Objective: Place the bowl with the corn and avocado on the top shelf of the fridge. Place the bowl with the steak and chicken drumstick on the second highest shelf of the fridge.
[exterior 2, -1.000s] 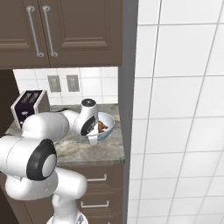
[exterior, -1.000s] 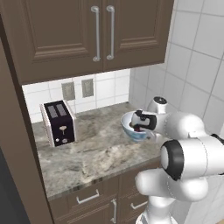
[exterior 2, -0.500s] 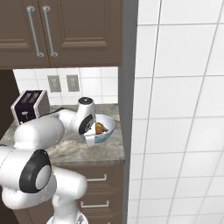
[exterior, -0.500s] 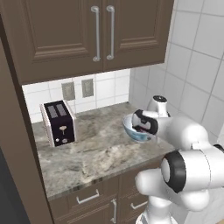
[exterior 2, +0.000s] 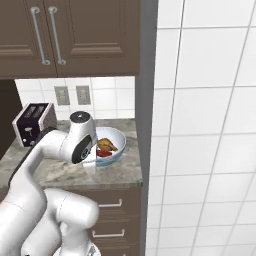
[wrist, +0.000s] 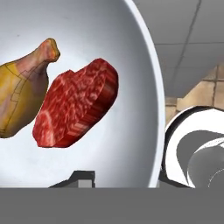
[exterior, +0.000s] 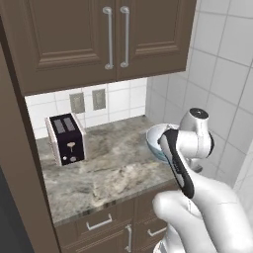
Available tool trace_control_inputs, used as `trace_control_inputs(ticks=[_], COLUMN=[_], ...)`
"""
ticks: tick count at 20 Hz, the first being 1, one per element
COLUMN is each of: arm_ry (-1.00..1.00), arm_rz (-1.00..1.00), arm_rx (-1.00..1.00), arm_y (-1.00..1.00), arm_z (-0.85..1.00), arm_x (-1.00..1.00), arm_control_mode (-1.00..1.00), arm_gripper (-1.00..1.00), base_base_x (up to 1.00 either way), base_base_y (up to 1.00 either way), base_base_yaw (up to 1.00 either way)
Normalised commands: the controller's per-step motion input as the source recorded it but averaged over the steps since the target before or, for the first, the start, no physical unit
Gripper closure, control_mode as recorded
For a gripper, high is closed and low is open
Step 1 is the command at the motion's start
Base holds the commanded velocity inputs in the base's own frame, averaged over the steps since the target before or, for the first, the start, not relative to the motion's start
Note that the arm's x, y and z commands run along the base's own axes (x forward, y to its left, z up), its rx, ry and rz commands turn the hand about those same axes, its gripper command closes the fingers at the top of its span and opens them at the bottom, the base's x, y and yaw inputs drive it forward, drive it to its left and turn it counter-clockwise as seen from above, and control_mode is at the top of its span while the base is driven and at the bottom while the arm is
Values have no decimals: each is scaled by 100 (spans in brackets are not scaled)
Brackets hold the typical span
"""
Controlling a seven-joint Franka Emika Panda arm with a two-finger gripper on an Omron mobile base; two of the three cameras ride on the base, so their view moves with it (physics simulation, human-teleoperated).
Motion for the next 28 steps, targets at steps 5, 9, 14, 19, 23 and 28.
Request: trace_control_inputs(ticks=[5,9,14,19,23,28], arm_ry=[-13,-1,0,0,0,0], arm_rz=[-1,0,0,0,0,0], arm_rx=[0,0,0,0,0,0], arm_y=[1,1,0,0,0,0], arm_z=[69,12,0,0,0,0], arm_x=[-97,-25,0,0,0,0], arm_control_mode=[-100,100,100,100,100,100], arm_gripper=[100,100,100,100,100,100], base_base_x=[0,-75,-100,-100,-100,-100], base_base_y=[0,0,0,26,62,80], base_base_yaw=[0,0,0,18,52,58])
